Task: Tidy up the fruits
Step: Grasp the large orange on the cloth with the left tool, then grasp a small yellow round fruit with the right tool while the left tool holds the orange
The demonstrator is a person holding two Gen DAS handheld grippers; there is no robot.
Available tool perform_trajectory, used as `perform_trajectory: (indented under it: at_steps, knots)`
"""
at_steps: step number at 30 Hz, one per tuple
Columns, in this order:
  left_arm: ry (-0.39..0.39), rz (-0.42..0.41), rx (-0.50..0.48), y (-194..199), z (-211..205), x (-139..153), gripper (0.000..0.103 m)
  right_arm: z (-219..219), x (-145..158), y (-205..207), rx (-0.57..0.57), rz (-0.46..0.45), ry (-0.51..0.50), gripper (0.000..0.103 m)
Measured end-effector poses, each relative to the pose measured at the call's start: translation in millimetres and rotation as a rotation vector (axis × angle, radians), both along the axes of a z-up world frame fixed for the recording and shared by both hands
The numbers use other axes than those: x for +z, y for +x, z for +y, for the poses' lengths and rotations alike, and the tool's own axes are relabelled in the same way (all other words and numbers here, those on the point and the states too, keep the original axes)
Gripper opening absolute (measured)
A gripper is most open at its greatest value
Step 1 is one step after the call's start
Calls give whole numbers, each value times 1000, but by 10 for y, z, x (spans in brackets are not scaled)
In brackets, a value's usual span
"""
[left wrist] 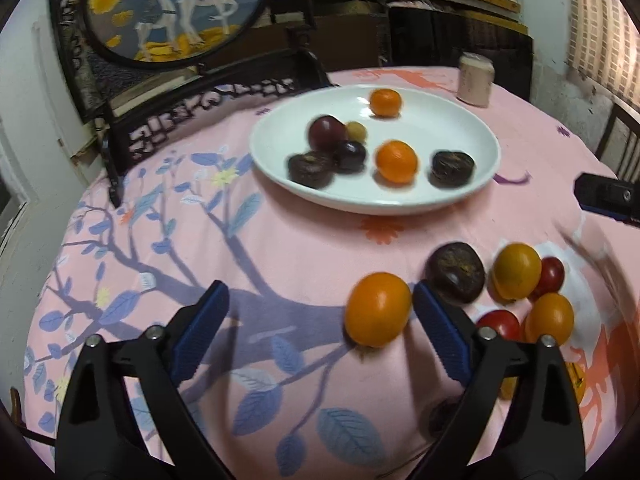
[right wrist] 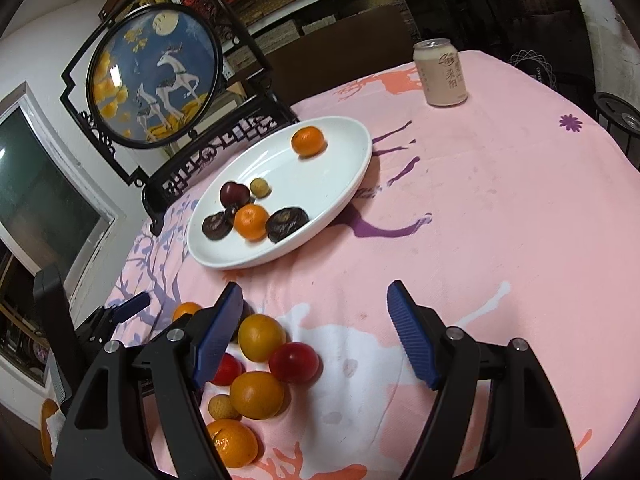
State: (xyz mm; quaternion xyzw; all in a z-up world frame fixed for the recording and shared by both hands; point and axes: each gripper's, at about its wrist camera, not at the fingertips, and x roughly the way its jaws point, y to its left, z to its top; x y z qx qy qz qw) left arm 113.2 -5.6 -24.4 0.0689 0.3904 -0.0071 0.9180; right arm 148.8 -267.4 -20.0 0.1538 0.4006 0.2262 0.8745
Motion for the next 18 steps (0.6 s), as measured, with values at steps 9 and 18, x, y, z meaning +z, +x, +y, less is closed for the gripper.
perform_trajectory:
  at_steps: [9, 18]
  knots:
    - [-65, 91, -103, -30, -102, -117, 34, 112, -85, 3, 76, 46, 34, 75]
    - [-107, 99, -33, 29, 57, -93, 35, 397, -98, -58, 170, -8, -21, 63]
